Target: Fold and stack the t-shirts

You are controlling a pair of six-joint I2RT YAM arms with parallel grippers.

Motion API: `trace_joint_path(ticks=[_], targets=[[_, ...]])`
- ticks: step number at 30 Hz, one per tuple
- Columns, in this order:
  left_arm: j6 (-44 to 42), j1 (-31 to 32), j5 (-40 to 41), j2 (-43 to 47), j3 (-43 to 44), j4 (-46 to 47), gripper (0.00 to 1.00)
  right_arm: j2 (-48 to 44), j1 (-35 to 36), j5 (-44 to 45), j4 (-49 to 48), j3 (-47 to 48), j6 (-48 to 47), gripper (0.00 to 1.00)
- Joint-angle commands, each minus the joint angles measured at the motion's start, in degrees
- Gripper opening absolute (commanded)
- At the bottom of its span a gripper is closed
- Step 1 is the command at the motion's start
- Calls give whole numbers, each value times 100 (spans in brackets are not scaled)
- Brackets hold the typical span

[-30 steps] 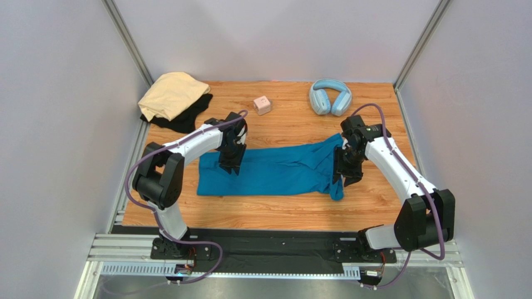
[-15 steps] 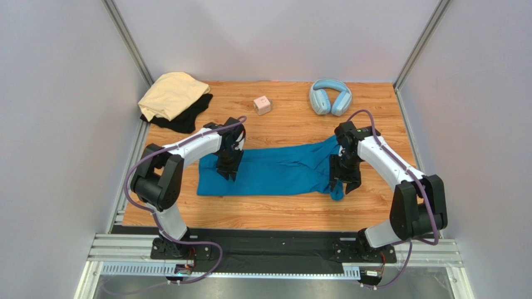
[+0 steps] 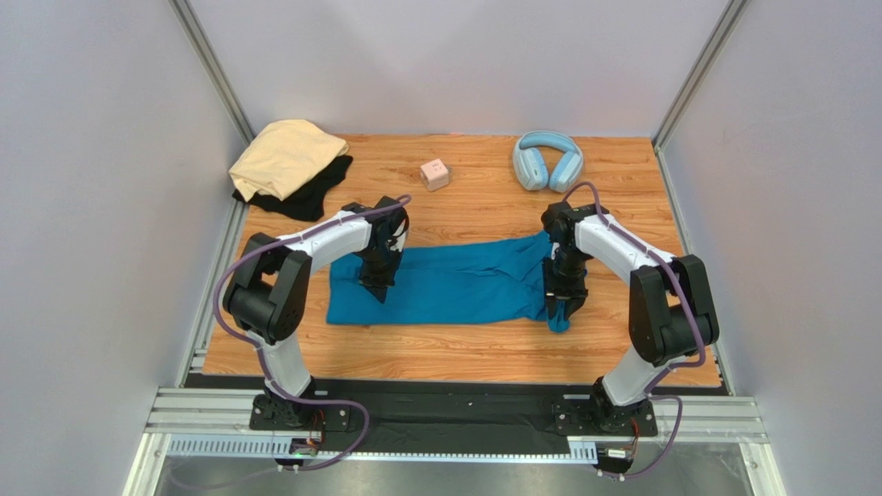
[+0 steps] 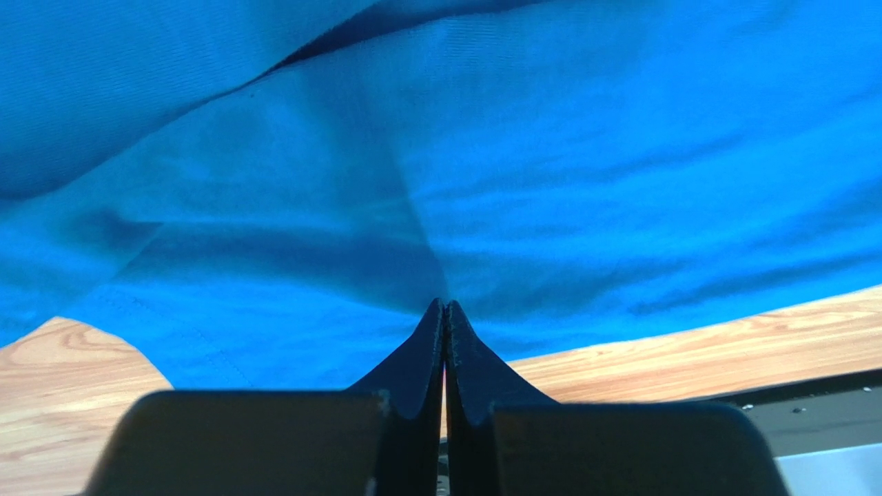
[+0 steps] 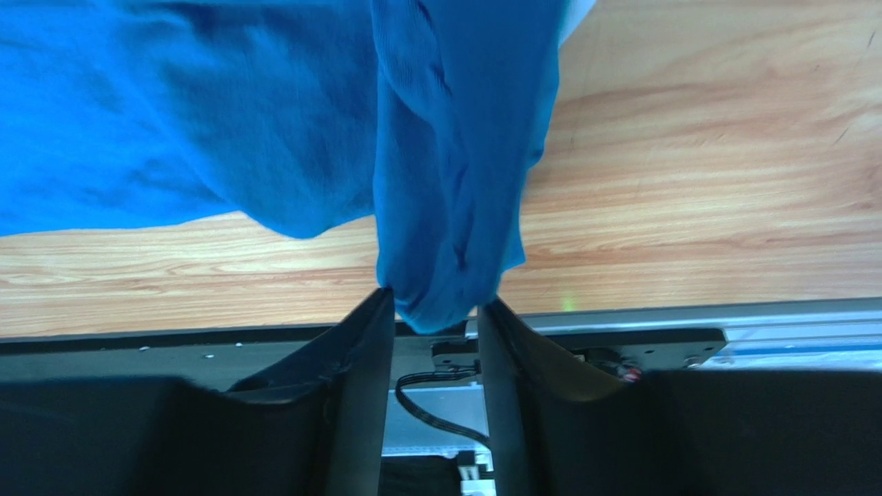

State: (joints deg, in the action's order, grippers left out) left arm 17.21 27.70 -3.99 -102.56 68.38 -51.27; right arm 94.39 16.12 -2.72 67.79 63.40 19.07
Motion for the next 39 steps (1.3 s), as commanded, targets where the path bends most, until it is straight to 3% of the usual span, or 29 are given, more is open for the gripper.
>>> trace_joint_path(ticks=[1, 3, 6, 11, 21, 35, 39], targets=[[28, 25, 12, -193, 150, -94, 0, 193, 49, 263, -91, 270, 26, 34], [45, 25, 47, -203, 141, -94, 0, 308, 49, 263, -82, 305, 44, 31], [28, 25, 65, -194, 123, -85, 0, 335, 49, 474, -64, 305, 79, 14], [-16, 25, 126, -115, 35, -68, 0, 370, 49, 597, 102, 480, 9, 1], [-51, 16, 153, 52, -422, 29, 0, 431, 5, 2432, 947, 1395, 36, 0], [-227, -195, 153, 342, -844, 143, 0, 923, -443, 3383, 1017, 1570, 18, 1], [-306, -300, 197, 377, -879, 143, 0, 1178, -531, 3305, 1157, 1886, 166, 23]])
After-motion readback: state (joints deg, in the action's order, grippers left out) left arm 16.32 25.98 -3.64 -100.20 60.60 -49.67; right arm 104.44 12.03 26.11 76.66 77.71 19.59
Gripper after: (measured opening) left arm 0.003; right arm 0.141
